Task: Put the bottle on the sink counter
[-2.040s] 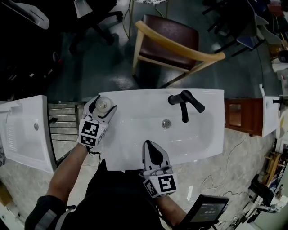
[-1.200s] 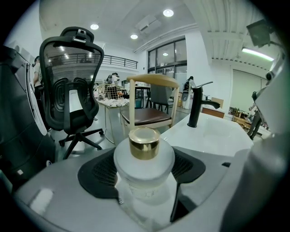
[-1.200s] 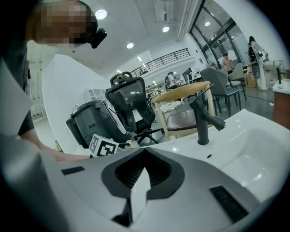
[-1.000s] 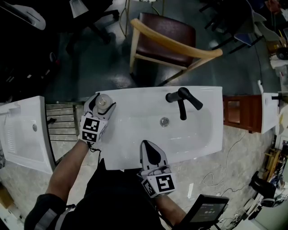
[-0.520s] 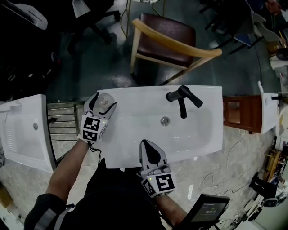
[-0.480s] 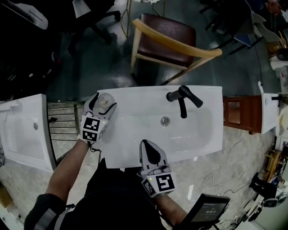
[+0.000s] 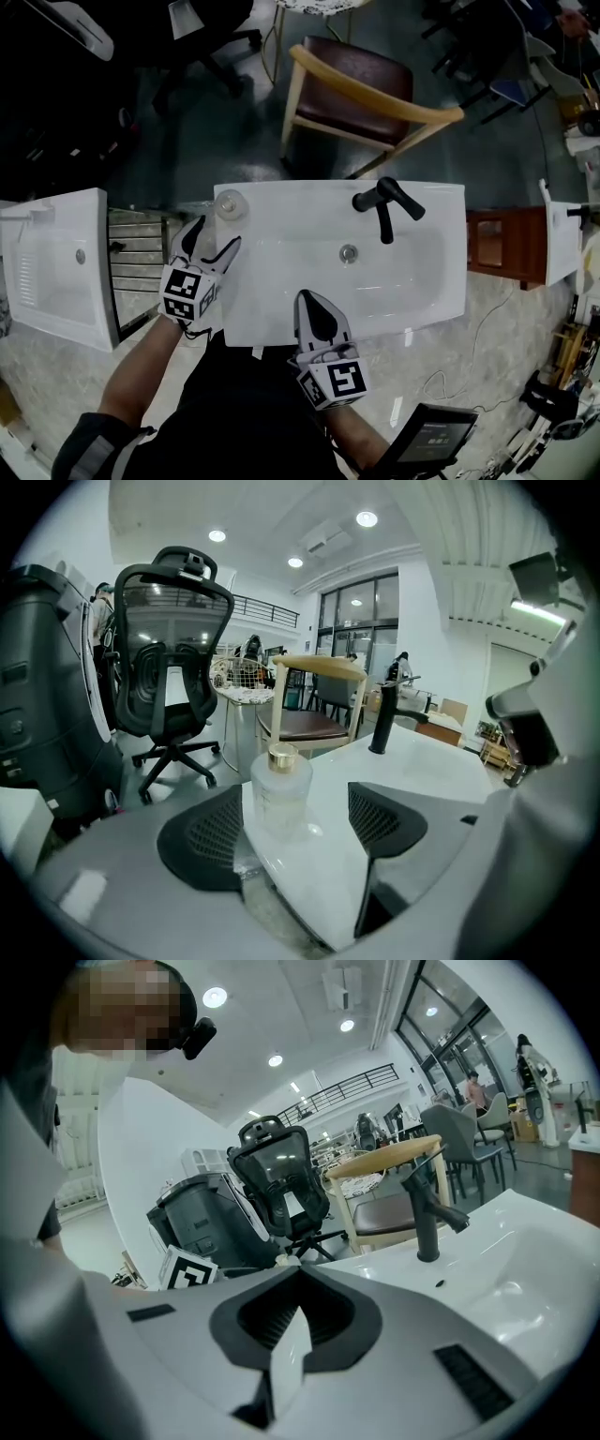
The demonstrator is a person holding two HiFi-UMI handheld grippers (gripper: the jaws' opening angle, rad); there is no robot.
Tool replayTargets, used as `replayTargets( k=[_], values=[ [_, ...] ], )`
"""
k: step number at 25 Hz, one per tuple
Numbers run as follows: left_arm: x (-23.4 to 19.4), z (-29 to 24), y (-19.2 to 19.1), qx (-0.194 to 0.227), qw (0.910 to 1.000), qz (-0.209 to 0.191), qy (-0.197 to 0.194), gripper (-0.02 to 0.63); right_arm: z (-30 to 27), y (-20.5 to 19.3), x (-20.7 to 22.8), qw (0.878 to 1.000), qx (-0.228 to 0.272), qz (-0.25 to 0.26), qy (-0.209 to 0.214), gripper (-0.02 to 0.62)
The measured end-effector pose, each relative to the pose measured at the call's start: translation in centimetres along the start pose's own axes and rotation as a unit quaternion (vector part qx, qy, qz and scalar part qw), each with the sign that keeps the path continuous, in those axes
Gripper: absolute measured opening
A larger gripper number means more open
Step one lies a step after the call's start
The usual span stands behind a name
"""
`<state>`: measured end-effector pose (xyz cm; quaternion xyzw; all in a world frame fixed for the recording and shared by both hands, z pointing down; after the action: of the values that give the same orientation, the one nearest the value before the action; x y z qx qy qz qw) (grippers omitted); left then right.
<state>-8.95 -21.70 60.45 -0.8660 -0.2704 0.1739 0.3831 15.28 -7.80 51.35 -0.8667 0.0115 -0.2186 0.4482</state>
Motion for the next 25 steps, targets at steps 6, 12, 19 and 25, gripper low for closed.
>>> replayTargets(
  k=[6,12,19,25],
  values=[
    [2.3,4.9,0.1,0.034,0.9989,0.029,-0.015,0.225,0.9,0.1,-0.7,1.0,0.014,0.005,0.006,-0.005],
    [4.9,9.2,0.3,0.07,0.9959,0.037,-0.044,0.063,1.9,0.3,-1.4,1.0,0.027,0.01,0.009,-0.005],
    [6.7,12.1,0.4,0.088,0.9917,0.055,-0.076,0.002,3.4,0.7,-2.1,0.999,0.043,0.017,0.01,-0.005],
    [6.8,14.4,0.9,0.081,0.9888,0.098,-0.078,0.002,4.3,0.9,-2.7,0.999,0.047,0.025,0.011,-0.005]
  ],
)
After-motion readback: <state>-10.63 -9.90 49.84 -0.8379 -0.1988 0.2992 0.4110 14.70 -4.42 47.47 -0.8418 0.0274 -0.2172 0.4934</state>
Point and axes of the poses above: the fingertips, and each gripper's own axes: z backward along the fingers, x to its right, y out of its top, the point moved 10 cm from there along z, backward along the fingers, and after that the axes turned 9 degrees about -x, right-handed, at the moved point
